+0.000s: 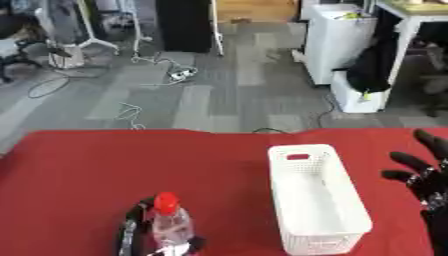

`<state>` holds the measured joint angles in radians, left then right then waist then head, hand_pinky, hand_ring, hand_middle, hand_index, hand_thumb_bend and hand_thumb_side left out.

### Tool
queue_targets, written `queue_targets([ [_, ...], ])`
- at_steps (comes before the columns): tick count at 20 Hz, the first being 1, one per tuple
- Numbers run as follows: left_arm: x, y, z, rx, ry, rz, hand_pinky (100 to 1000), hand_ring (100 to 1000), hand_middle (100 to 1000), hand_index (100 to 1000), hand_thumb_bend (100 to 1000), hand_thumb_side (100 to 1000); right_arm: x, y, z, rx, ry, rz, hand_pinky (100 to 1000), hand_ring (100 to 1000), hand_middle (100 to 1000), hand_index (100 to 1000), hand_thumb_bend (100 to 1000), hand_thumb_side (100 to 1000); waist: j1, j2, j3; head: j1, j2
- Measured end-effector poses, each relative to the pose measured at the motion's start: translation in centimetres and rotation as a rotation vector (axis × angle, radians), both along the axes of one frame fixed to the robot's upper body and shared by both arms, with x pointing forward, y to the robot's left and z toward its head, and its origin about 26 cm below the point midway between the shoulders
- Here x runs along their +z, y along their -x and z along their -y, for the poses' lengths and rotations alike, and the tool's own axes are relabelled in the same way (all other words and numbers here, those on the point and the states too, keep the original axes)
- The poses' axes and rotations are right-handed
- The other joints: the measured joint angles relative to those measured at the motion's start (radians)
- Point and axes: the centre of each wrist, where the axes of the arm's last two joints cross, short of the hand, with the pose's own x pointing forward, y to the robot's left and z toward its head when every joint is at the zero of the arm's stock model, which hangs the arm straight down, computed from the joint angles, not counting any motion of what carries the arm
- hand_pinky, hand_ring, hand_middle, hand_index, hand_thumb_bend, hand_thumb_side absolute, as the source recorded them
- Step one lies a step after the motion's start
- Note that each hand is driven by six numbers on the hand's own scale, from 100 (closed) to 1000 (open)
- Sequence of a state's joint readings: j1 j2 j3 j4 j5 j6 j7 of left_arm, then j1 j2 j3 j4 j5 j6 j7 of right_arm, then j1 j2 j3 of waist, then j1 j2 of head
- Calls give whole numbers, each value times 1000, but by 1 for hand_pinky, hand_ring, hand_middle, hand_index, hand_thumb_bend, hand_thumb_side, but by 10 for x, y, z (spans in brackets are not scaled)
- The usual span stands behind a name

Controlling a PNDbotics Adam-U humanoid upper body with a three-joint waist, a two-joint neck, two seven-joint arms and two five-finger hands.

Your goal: Pick up objects on the table and place them in the box.

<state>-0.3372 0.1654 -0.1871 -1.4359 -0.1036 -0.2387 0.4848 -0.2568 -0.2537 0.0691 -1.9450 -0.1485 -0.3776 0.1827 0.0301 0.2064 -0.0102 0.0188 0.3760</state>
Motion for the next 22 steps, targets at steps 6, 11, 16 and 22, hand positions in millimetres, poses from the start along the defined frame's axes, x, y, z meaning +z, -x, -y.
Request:
queue_targets([
  [6,2,-3,6,-77,-102,-16,693,1000,780,838,1000,449,0,0,0,0,0,-1,762,860,991,983,100,682,4,1,-7,1,0],
  [11,6,-7,8,-32,-146,-13,100,492,321,394,970,266,0,0,0,0,0,-1,762,860,992,984,100,689,6,2,-11,4,0],
  [16,8,-9,9,128,-133,16,100,259,100,167,938,192,0,0,-1,2,-7,-2,762,860,992,985,100,694,6,3,-15,8,0],
  [22,7,-9,11,208,-93,56,100,153,100,103,846,254,-1,0,-1,0,-9,-4,762,860,992,987,100,711,5,6,-17,9,0],
])
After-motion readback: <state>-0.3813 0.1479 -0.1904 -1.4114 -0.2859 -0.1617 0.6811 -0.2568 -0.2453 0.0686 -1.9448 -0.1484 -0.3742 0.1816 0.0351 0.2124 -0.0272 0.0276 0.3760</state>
